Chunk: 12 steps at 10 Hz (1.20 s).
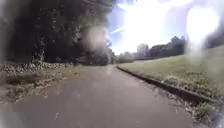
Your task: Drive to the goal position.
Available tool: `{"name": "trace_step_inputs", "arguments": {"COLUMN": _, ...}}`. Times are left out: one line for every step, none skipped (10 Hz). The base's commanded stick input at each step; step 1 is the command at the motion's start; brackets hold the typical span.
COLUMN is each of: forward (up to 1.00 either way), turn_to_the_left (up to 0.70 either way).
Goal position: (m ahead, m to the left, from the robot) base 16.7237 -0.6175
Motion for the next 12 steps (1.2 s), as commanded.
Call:
{"name": "trace_step_inputs", "arguments": {"forward": 0.45, "turn_to_the_left": 0.0}}
{"name": "trace_step_inputs", "arguments": {"forward": 0.45, "turn_to_the_left": 0.0}}
{"name": "trace_step_inputs", "arguments": {"forward": 0.45, "turn_to_the_left": 0.0}}
{"name": "trace_step_inputs", "arguments": {"forward": 0.45, "turn_to_the_left": 0.0}}
{"name": "trace_step_inputs", "arguments": {"forward": 0.45, "turn_to_the_left": 0.0}}
{"name": "trace_step_inputs", "arguments": {"forward": 0.45, "turn_to_the_left": 0.0}}
{"name": "trace_step_inputs", "arguments": {"forward": 0.45, "turn_to_the_left": 0.0}}
{"name": "trace_step_inputs", "arguments": {"forward": 0.45, "turn_to_the_left": 0.0}}
{"name": "trace_step_inputs", "arguments": {"forward": 0.45, "turn_to_the_left": 0.0}}
{"name": "trace_step_inputs", "arguments": {"forward": 0.45, "turn_to_the_left": 0.0}}
{"name": "trace_step_inputs", "arguments": {"forward": 0.45, "turn_to_the_left": 0.0}}
{"name": "trace_step_inputs", "arguments": {"forward": 0.45, "turn_to_the_left": 0.0}}
